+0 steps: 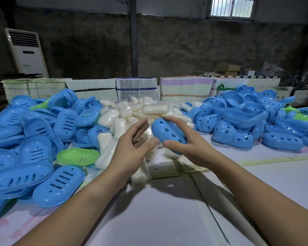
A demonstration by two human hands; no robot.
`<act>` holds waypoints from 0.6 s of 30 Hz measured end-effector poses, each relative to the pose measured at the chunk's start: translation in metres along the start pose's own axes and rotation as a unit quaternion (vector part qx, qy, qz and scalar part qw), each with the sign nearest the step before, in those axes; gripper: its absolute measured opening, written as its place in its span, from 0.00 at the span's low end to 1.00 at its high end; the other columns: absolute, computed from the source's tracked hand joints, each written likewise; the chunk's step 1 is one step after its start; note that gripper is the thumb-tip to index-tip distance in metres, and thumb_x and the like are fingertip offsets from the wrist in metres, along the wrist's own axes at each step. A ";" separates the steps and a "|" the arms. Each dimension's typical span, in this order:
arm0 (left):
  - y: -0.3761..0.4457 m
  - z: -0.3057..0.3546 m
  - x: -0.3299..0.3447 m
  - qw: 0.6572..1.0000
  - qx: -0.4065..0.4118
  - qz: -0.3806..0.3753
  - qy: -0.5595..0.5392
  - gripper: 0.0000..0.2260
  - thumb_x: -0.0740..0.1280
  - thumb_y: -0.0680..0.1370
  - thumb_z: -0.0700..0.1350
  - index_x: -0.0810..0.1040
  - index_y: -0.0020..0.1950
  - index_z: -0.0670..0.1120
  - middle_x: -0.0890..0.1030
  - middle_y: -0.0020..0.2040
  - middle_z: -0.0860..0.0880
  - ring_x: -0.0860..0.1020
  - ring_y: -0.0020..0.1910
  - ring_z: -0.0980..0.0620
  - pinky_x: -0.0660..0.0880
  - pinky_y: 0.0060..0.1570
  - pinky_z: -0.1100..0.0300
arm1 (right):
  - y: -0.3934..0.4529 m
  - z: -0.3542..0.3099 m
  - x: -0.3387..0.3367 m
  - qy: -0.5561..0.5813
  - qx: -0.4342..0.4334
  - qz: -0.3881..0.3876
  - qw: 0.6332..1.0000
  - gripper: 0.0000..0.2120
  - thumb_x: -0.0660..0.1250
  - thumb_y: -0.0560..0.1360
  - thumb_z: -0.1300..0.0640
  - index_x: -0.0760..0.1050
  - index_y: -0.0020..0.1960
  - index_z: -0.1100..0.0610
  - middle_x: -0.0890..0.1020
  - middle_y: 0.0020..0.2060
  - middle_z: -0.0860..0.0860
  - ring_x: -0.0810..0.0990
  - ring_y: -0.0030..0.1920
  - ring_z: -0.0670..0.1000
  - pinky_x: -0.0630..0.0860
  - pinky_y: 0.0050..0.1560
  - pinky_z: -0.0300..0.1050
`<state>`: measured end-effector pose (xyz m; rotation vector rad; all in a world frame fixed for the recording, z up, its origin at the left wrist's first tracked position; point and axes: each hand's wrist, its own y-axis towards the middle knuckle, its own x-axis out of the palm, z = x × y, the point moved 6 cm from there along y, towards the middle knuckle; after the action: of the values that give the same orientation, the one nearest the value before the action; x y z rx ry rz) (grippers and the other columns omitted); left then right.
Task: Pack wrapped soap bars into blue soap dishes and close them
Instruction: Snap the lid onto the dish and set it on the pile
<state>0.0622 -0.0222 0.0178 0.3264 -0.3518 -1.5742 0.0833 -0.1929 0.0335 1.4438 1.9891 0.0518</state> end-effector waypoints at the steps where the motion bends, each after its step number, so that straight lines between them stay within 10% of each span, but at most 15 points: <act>1: 0.001 -0.002 -0.003 1.000 -0.002 0.007 0.019 0.24 0.73 0.76 0.41 0.73 0.69 0.58 0.77 0.65 0.61 0.75 0.68 0.57 0.73 0.68 0.50 | -0.002 -0.001 -0.006 -0.041 0.004 0.016 0.999 0.30 0.70 0.67 0.36 0.64 0.67 0.27 0.71 0.64 0.42 0.76 0.60 0.49 0.77 0.59 0.55; 9: 0.002 -0.001 -0.006 0.991 0.080 0.009 0.107 0.18 0.70 0.79 0.42 0.77 0.54 0.68 0.82 0.57 0.65 0.77 0.62 0.66 0.73 0.55 0.69 | -0.058 0.022 -0.087 -0.290 0.154 0.120 0.937 0.30 0.67 0.72 0.36 0.59 0.71 0.31 0.71 0.56 0.48 0.73 0.57 0.51 0.71 0.60 0.51; 18: -0.007 -0.003 0.008 0.987 0.084 -0.045 0.133 0.14 0.70 0.78 0.40 0.81 0.52 0.61 0.84 0.53 0.61 0.81 0.55 0.62 0.76 0.55 0.58 | -0.158 0.091 -0.211 -0.512 0.435 0.146 0.726 0.32 0.59 0.72 0.30 0.64 0.71 0.44 0.70 0.69 0.56 0.66 0.69 0.61 0.66 0.64 0.59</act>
<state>0.0569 -0.0300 0.0117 0.6842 -0.2649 -1.5678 0.0352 -0.4656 0.0023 1.6996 0.7873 -1.4031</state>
